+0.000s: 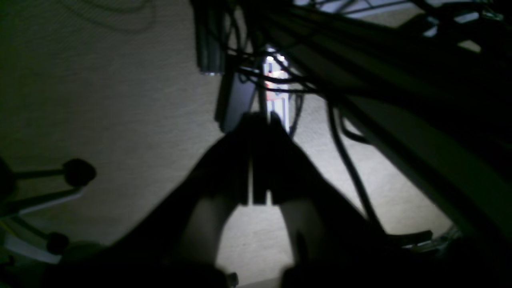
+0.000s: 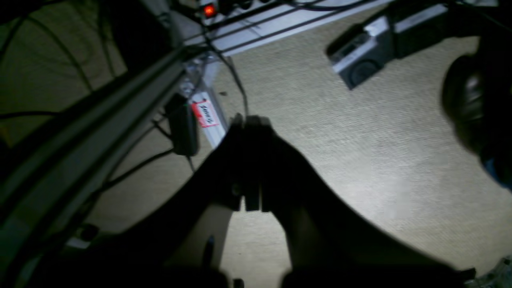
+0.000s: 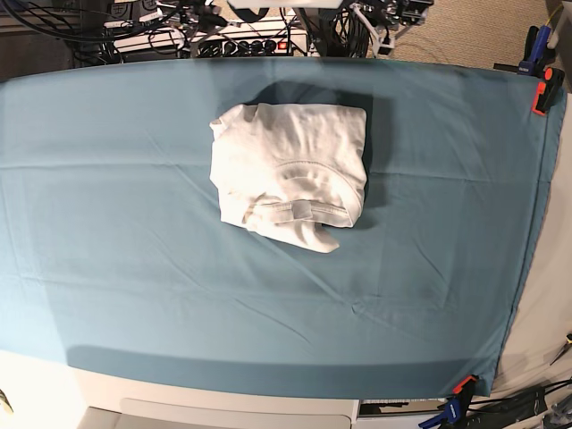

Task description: Fold the T-shirt properly

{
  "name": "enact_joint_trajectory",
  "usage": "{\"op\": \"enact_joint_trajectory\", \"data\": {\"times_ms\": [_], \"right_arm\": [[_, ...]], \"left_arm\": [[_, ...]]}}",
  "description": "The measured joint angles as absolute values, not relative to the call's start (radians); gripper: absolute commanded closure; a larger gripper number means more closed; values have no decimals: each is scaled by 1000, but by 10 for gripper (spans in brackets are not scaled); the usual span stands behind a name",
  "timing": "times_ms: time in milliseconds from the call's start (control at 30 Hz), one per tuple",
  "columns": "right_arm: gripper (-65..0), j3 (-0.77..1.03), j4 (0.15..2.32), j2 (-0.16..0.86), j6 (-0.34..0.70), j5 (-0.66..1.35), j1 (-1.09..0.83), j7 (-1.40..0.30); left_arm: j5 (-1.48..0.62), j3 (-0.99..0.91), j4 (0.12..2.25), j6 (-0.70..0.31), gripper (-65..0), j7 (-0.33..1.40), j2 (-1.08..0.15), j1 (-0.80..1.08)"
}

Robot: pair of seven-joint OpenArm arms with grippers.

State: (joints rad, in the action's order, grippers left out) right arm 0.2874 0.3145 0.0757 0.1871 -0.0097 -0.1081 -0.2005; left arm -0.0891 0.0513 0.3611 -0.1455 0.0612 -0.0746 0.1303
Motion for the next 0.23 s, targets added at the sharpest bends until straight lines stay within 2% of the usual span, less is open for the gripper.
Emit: {"op": "enact_joint_trajectory", "data": {"times_ms": [233], "right_arm": [[0, 288, 315, 93, 180, -9, -108, -174]], "left_arm": [[-90, 51, 360, -145, 0, 39, -81, 130]]}}
